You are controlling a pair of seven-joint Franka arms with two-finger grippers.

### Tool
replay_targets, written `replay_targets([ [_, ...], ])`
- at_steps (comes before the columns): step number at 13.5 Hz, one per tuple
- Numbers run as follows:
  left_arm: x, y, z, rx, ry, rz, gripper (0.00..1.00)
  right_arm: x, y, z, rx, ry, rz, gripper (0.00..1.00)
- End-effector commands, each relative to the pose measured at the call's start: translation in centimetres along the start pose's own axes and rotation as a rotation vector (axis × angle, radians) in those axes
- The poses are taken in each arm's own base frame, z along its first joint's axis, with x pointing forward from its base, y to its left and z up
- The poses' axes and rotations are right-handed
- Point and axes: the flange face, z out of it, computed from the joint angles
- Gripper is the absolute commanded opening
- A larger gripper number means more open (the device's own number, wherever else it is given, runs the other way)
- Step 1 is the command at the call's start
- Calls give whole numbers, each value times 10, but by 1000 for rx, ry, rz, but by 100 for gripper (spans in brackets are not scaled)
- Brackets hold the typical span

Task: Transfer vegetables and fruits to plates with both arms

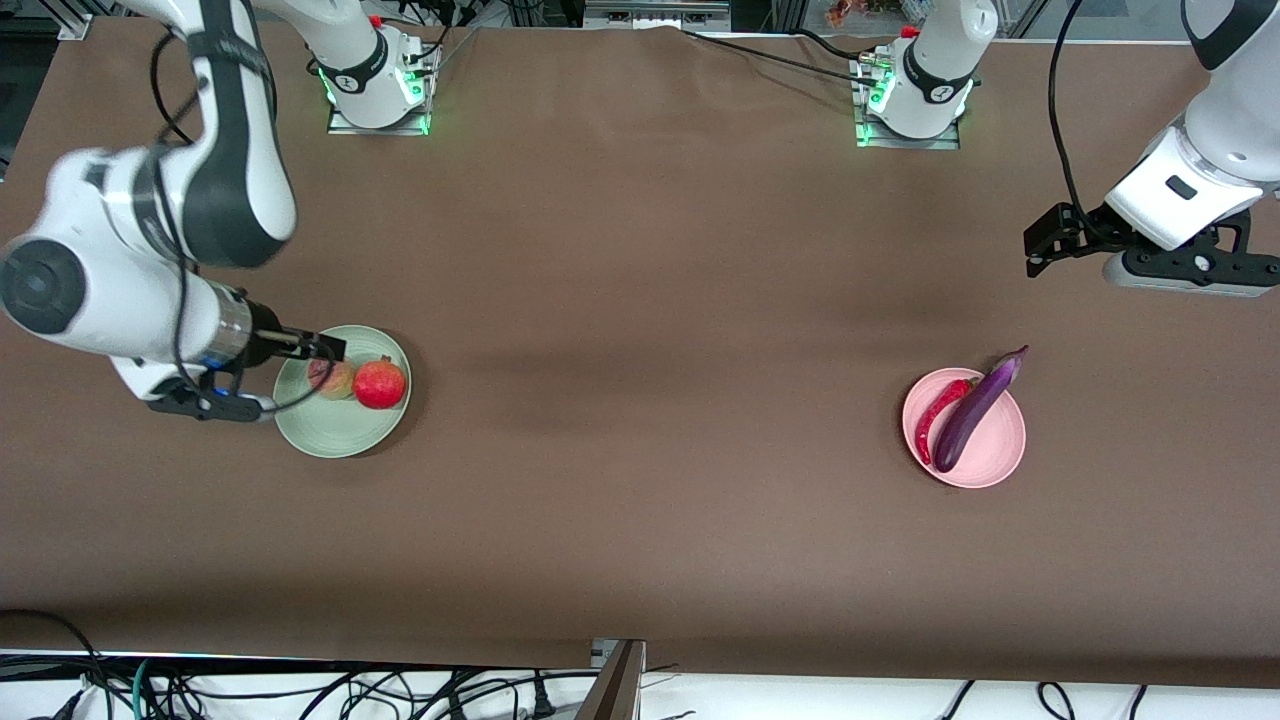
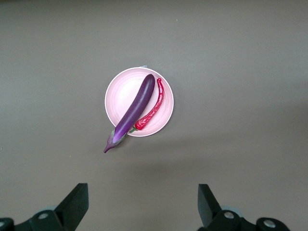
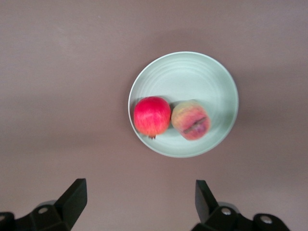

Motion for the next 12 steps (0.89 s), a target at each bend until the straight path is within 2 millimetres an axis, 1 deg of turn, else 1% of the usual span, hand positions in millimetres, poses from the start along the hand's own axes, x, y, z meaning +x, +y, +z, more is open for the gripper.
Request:
replay_targets([
  [1, -4, 1, -5, -16, 0, 14, 100, -36, 18, -54, -10, 9, -9, 100],
  [2, -4, 1, -5, -16, 0, 14, 100, -50, 24, -67, 7, 1, -14, 100],
  [3, -4, 1, -5, -16, 0, 14, 100, -62, 33, -77, 33, 2, -15, 100],
  [5, -4, 1, -5, -16, 0, 14, 100, -84, 49, -86, 84, 12, -23, 100],
  [7, -4, 1, -5, -16, 0, 13, 100, -88, 53, -84, 90, 8, -25, 100],
  [8, -4, 1, -5, -16, -1, 13, 100, -88, 49, -84, 79, 13, -35, 100],
  [9, -4, 3, -5, -16, 0, 16, 100, -87, 55, -84, 75, 13, -32, 100],
  [12, -4, 3, -5, -14, 0, 16, 100, -93, 52, -92, 45, 36, -56, 100],
])
